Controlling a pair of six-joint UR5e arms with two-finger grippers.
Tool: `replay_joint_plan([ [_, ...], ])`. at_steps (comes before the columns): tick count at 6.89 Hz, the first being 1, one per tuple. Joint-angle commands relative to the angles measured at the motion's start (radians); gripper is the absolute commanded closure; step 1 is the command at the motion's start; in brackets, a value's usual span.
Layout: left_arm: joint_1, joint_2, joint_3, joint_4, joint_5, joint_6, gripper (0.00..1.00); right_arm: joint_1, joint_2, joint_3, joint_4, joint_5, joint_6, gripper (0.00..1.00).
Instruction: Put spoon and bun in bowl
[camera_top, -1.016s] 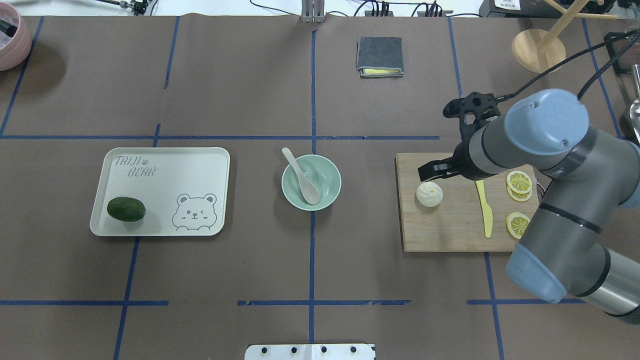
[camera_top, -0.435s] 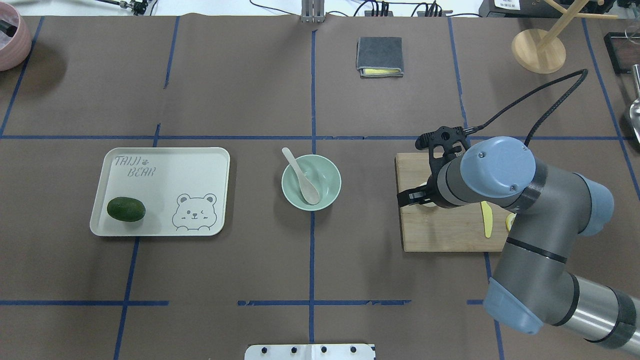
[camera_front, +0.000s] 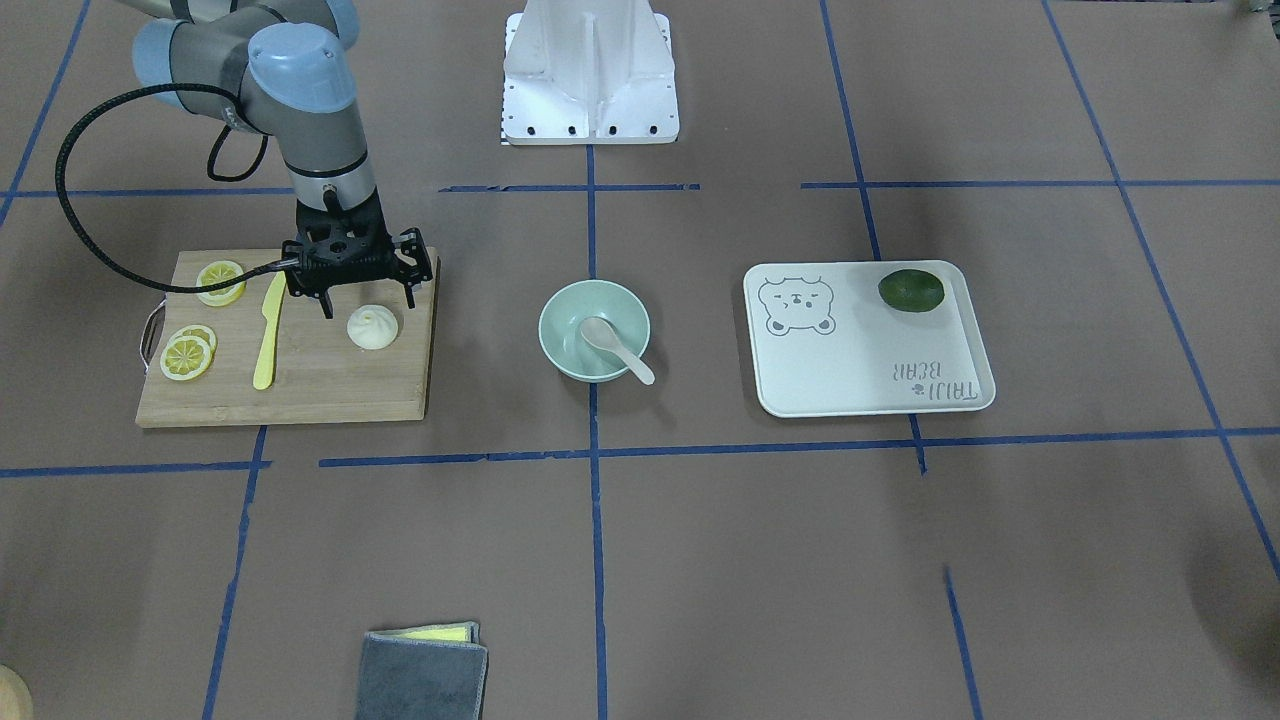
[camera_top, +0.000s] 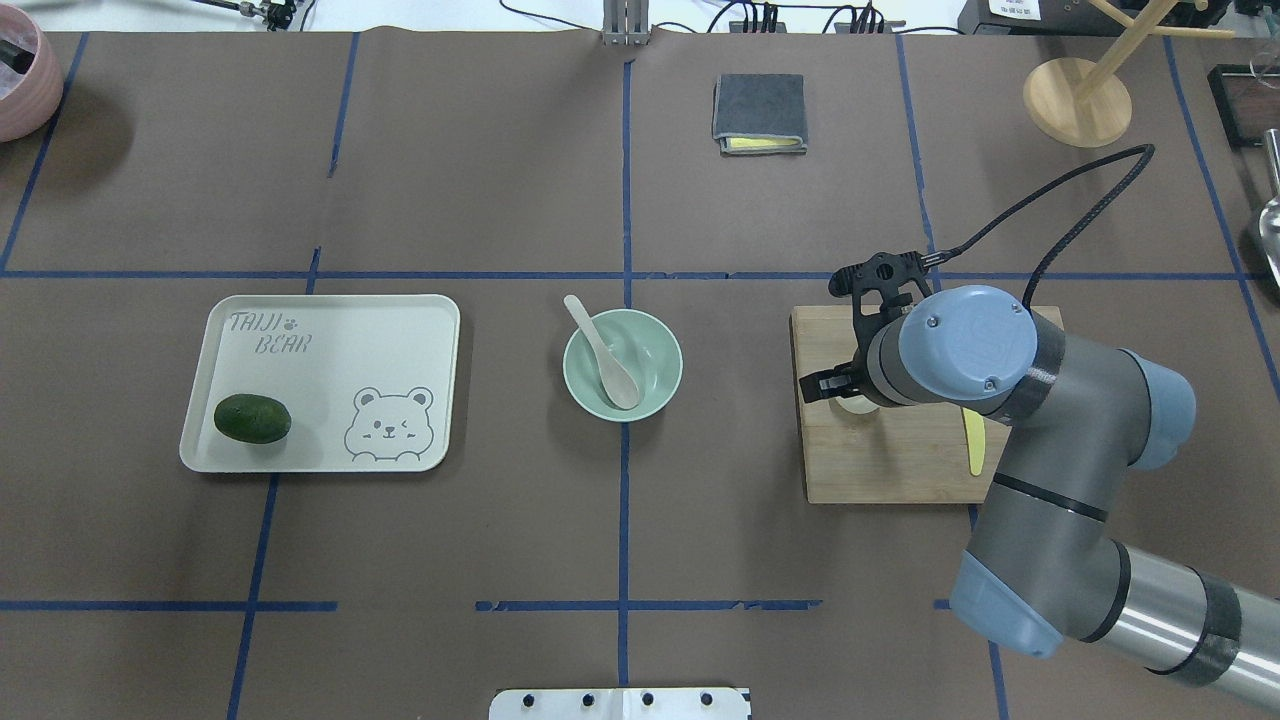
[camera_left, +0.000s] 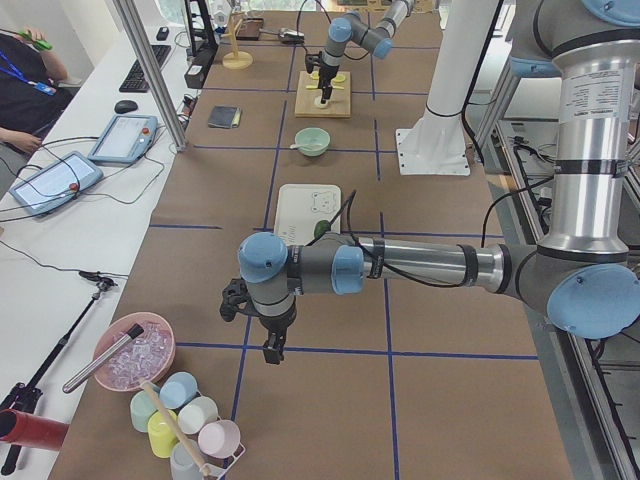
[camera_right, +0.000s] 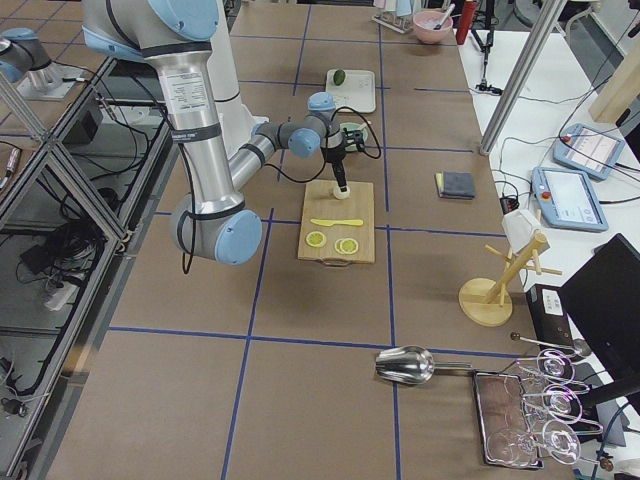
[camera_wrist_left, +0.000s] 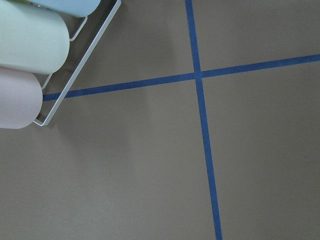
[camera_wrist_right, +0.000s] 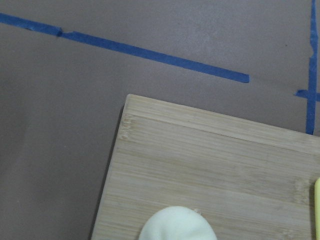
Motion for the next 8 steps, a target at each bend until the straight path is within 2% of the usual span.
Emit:
replay_joint_plan([
  [1,-0.002,0.002,-0.007,0.0,0.001,0.001,0.0,-0.001,0.022,-0.055,0.001,-0.022,0.0,0.04],
  [4,-0.002,0.001,-0.011,-0.002,0.001,-0.001,0.0,0.001,0.036,-0.055,-0.001,-0.013,0.001,0.45],
  [6,-0.002,0.001,-0.02,0.0,0.001,-0.003,0.0,-0.001,0.034,-0.05,-0.001,-0.01,0.006,0.58],
  [8,-0.002,0.001,-0.021,0.0,0.001,-0.003,0.0,-0.001,0.039,-0.032,-0.001,-0.009,0.009,1.0],
])
